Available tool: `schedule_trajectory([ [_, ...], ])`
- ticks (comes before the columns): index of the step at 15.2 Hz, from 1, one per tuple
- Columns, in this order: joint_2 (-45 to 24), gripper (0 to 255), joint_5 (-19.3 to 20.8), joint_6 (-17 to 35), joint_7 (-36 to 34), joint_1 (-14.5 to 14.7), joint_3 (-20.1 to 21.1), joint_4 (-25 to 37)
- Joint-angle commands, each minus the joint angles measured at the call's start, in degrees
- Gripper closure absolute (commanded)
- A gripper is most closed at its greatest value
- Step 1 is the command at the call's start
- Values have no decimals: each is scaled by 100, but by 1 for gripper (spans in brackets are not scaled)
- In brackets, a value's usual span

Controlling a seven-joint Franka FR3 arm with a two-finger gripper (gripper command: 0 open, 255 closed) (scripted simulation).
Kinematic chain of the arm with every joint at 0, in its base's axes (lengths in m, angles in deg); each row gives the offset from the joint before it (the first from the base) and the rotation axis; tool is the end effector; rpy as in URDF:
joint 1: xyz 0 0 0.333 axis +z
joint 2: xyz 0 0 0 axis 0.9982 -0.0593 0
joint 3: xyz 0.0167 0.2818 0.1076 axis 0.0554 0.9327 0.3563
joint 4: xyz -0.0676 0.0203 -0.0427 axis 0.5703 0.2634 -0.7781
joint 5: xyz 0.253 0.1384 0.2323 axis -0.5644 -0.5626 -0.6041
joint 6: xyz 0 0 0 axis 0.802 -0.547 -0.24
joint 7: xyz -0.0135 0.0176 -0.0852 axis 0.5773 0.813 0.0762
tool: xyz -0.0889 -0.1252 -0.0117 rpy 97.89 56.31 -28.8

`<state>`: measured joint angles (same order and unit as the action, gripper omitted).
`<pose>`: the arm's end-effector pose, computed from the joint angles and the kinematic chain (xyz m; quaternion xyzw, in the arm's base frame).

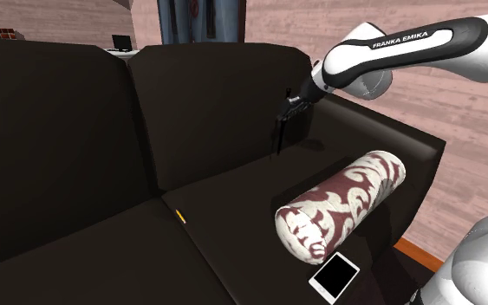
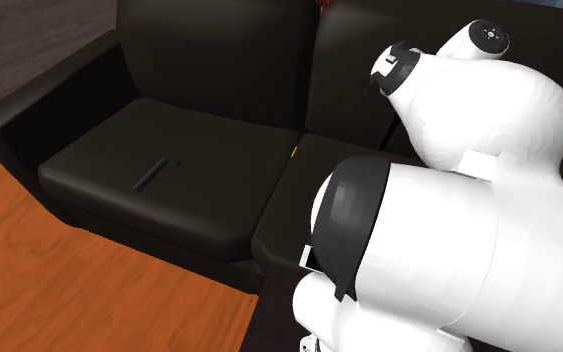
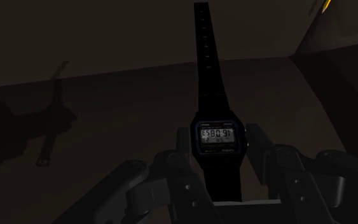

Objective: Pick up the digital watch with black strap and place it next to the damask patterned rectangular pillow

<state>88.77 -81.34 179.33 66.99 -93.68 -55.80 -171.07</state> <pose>0.4981 -0.0509 0.5082 -0.9484 0.0071 -0.3080 0.0752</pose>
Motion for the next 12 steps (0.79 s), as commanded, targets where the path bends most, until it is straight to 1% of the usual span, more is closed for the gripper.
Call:
schedule_trajectory([
  [1,-16,255,-59,148,65,28,-8,-132],
  [12,-317,255,-513,981,547,254,-111,-687],
])
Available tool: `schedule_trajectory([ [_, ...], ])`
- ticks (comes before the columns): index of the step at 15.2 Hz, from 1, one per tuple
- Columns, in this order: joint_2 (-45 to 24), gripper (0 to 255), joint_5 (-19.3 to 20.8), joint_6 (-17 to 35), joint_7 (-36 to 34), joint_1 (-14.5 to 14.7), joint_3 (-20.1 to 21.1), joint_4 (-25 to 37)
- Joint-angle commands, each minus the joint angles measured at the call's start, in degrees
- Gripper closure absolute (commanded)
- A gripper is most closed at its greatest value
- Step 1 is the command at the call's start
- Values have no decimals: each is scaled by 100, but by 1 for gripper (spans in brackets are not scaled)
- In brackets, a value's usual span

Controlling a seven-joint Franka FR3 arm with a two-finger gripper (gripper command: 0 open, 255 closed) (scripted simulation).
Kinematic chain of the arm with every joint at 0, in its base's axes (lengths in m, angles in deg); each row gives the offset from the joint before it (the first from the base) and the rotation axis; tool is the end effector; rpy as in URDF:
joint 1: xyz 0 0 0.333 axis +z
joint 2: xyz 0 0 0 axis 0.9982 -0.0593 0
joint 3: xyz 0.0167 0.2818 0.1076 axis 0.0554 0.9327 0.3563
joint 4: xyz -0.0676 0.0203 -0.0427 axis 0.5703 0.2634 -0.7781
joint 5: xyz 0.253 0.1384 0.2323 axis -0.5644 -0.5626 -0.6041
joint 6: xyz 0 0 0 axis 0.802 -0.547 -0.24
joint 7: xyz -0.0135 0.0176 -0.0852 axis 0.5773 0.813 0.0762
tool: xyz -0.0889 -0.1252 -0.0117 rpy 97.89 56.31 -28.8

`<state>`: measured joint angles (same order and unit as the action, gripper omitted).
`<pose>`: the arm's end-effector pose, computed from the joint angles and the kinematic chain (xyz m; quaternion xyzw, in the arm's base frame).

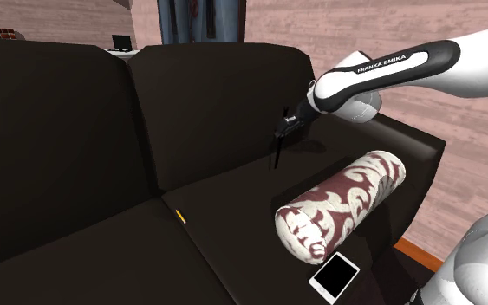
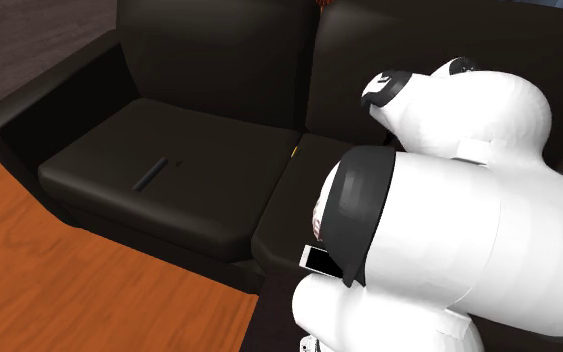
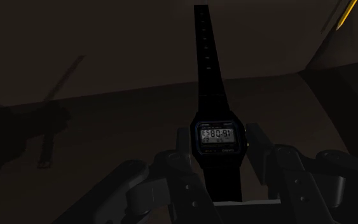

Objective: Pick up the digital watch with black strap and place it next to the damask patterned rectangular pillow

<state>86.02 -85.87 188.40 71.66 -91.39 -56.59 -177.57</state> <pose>0.4978 -0.0493 0.4484 -0.9484 0.0071 -0.3080 0.0754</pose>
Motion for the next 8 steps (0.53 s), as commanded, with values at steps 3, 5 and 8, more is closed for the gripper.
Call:
schedule_trajectory([
  [3,-154,255,-235,301,254,112,-77,-158],
  [5,-236,255,-368,451,385,179,-113,-231],
  [8,-371,255,-600,674,610,294,-179,-326],
])
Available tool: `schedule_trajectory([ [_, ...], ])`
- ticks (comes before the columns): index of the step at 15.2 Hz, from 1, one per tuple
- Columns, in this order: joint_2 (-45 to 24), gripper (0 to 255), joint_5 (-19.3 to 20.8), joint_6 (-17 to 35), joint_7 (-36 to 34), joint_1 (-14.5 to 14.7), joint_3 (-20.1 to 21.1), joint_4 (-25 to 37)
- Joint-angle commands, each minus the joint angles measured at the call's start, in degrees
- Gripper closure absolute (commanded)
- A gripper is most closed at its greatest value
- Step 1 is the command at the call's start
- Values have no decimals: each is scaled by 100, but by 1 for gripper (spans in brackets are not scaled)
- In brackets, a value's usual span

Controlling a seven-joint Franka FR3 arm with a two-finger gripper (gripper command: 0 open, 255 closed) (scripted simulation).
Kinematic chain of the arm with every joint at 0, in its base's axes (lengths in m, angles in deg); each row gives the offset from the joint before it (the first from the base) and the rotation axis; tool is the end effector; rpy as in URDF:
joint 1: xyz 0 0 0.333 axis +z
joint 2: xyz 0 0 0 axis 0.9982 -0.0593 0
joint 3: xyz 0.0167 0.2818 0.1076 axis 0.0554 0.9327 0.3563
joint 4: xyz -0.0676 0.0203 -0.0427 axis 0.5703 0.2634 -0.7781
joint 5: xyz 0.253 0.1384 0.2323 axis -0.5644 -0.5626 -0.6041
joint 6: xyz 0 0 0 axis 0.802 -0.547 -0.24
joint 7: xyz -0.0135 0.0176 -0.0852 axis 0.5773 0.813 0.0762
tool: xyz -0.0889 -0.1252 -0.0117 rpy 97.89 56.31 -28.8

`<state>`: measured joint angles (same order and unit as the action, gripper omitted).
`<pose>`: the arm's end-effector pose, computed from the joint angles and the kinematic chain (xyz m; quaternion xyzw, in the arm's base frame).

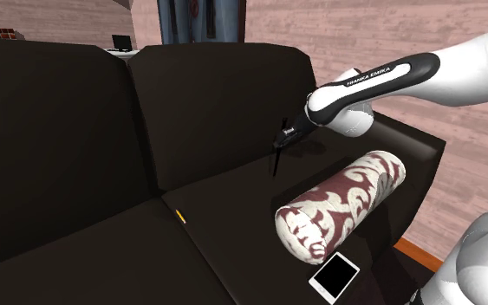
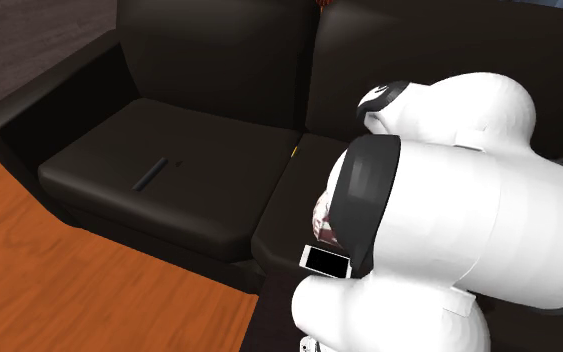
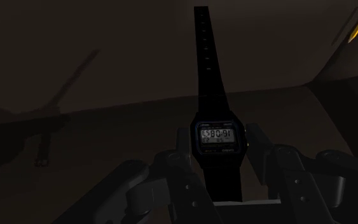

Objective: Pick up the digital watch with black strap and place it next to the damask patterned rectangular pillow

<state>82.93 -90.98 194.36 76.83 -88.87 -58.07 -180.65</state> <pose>0.4980 -0.0507 0.4081 -0.9483 0.0071 -0.3080 0.0754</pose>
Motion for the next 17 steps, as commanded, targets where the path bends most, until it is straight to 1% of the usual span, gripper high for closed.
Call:
schedule_trajectory([
  [1,-109,255,-177,151,176,84,-55,-46],
  [5,-316,255,-595,433,569,274,-165,-134],
  [9,-547,255,-1146,693,1076,499,-298,-179],
  [13,-805,255,-1871,912,1735,731,-425,-167],
  [17,-1088,255,-2772,1074,2553,917,-505,-90],
])
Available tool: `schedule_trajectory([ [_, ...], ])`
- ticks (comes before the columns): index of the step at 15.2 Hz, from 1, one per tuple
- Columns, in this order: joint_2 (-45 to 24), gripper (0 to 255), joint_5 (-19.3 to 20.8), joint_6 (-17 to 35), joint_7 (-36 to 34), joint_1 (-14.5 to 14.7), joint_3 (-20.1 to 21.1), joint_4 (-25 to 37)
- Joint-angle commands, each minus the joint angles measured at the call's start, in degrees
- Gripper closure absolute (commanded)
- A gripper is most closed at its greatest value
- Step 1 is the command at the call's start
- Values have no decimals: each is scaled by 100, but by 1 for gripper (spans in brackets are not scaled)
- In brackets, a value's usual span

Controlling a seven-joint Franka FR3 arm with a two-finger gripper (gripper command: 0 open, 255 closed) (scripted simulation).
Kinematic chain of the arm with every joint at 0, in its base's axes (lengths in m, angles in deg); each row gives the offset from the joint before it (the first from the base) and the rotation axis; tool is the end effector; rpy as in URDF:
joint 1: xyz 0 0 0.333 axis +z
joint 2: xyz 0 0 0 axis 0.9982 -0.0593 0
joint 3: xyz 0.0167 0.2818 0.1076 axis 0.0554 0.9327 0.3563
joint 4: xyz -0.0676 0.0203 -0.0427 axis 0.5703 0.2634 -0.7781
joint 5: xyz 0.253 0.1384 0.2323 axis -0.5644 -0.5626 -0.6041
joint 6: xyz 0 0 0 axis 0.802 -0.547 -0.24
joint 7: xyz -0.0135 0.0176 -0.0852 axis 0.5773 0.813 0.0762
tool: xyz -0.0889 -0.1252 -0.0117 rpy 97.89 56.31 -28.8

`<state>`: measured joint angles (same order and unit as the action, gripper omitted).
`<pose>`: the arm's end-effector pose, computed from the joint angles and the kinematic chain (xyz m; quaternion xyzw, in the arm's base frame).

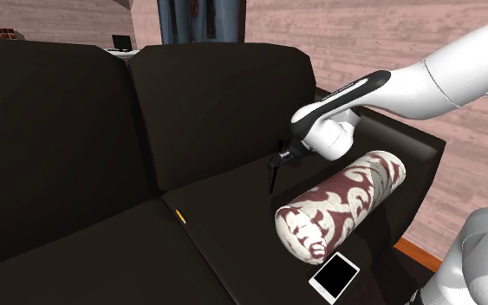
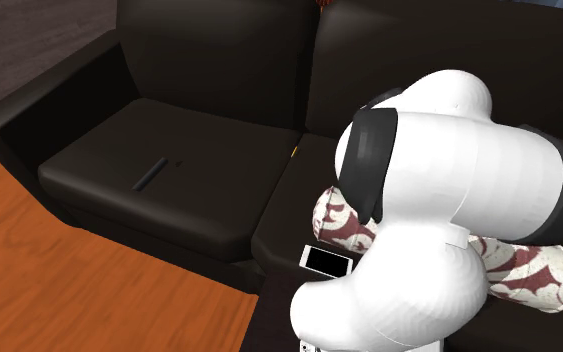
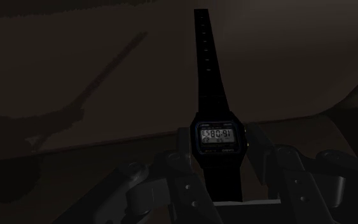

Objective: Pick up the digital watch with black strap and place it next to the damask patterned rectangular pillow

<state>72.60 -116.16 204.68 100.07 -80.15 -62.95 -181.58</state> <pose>0.5005 -0.0523 0.3211 -0.9484 0.0068 -0.3081 0.0753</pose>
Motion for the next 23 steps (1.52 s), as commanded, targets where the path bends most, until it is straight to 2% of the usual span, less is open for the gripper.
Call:
schedule_trajectory([
  [1,-121,255,-471,69,429,72,-23,28],
  [8,-120,255,-467,68,425,65,-17,28],
  [9,-120,0,-467,68,425,65,-17,28],
  [14,-120,0,-467,68,425,65,-17,28],
  [17,677,0,820,-168,-663,-223,46,-480],
  [18,884,0,1102,-267,-898,-361,117,-586],
  [23,883,0,1083,-273,-885,-399,155,-583],
])
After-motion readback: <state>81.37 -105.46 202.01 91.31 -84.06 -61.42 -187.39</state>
